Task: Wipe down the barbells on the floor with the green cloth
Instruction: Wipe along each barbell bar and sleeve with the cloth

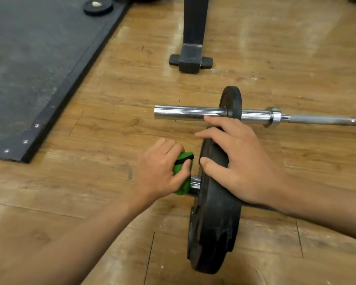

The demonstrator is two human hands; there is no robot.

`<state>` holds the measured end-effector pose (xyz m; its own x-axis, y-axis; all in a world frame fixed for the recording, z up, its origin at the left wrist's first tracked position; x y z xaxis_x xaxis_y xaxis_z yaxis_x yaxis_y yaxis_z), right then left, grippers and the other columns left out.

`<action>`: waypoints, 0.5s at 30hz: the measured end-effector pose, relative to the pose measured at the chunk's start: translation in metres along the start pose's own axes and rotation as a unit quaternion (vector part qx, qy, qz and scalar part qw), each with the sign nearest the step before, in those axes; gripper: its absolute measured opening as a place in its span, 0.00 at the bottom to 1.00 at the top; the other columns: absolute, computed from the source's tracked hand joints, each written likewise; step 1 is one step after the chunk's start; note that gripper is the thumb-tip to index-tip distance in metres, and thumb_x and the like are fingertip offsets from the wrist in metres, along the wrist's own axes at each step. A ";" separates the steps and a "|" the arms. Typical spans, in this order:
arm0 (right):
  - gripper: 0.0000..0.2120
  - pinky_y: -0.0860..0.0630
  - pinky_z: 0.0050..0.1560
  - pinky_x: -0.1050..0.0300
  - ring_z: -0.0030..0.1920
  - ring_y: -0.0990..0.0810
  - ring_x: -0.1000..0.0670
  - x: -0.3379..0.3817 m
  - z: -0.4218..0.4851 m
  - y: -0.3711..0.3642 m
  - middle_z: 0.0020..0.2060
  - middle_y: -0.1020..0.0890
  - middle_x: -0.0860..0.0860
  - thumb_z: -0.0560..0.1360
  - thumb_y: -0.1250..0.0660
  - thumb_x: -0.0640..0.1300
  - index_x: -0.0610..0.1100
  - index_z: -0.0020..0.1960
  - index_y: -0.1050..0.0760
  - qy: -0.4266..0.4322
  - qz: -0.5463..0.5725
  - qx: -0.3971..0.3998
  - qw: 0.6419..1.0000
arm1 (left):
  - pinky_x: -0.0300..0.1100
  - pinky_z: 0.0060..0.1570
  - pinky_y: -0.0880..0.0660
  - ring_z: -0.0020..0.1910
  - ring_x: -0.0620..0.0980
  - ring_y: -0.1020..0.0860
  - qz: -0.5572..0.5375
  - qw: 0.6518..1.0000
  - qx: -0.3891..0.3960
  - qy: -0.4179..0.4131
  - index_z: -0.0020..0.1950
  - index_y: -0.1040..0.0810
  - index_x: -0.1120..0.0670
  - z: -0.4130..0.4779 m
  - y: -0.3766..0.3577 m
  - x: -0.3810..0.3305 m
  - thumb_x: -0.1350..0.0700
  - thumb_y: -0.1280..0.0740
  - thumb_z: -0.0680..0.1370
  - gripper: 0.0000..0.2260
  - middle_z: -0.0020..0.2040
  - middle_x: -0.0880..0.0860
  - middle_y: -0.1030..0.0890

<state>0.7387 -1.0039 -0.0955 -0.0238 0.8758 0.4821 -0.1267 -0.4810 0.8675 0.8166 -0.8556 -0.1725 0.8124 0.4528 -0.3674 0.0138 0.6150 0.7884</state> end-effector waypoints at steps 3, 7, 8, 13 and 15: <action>0.35 0.46 0.80 0.47 0.78 0.38 0.46 -0.002 -0.007 0.002 0.79 0.35 0.48 0.76 0.47 0.66 0.50 0.77 0.31 0.002 -0.001 -0.016 1.000 | 0.46 0.38 0.34 0.40 0.53 0.28 0.010 0.999 -0.018 0.027 0.44 0.22 0.60 0.018 0.031 0.003 0.50 0.38 0.80 0.15 0.40 0.54 0.24; 0.39 0.51 0.81 0.48 0.80 0.42 0.46 -0.018 -0.022 0.006 0.82 0.40 0.48 0.79 0.54 0.72 0.50 0.82 0.39 0.029 -0.009 -0.039 0.999 | 0.50 0.38 0.31 0.39 0.53 0.27 0.025 1.000 -0.018 0.006 0.45 0.22 0.60 0.051 0.068 -0.019 0.49 0.39 0.80 0.15 0.40 0.52 0.25; 0.40 0.49 0.81 0.44 0.81 0.41 0.45 -0.025 -0.028 0.004 0.82 0.40 0.48 0.80 0.56 0.73 0.49 0.82 0.40 0.038 -0.003 -0.041 0.998 | 0.50 0.38 0.31 0.39 0.52 0.28 0.031 0.999 -0.015 -0.012 0.46 0.22 0.60 0.060 0.075 -0.029 0.49 0.39 0.80 0.15 0.41 0.50 0.26; 0.43 0.39 0.76 0.40 0.80 0.40 0.46 -0.071 -0.066 0.000 0.81 0.39 0.48 0.80 0.62 0.74 0.47 0.82 0.39 0.036 0.082 -0.069 0.994 | 0.51 0.36 0.32 0.36 0.52 0.29 0.053 0.990 -0.026 -0.126 0.44 0.22 0.63 0.100 0.100 -0.097 0.50 0.41 0.80 0.17 0.38 0.52 0.26; 0.42 0.38 0.74 0.42 0.79 0.38 0.45 -0.092 -0.077 0.004 0.81 0.38 0.47 0.81 0.62 0.73 0.46 0.81 0.37 0.008 0.107 -0.103 0.989 | 0.52 0.35 0.33 0.36 0.51 0.30 0.054 0.985 0.005 -0.162 0.44 0.22 0.63 0.109 0.100 -0.125 0.51 0.42 0.80 0.17 0.38 0.52 0.28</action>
<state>0.6643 -1.0834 -0.1463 -0.0865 0.7565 0.6483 -0.3169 -0.6378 0.7020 0.7796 -0.9212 0.0062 0.9530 0.2841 -0.1056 -0.0780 0.5668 0.8201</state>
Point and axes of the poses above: each hand's wrist, its own z-axis towards the middle knuckle, its own y-axis out of the back of the hand, x = y × z, the point moved 5 cm from there along z, towards the middle knuckle
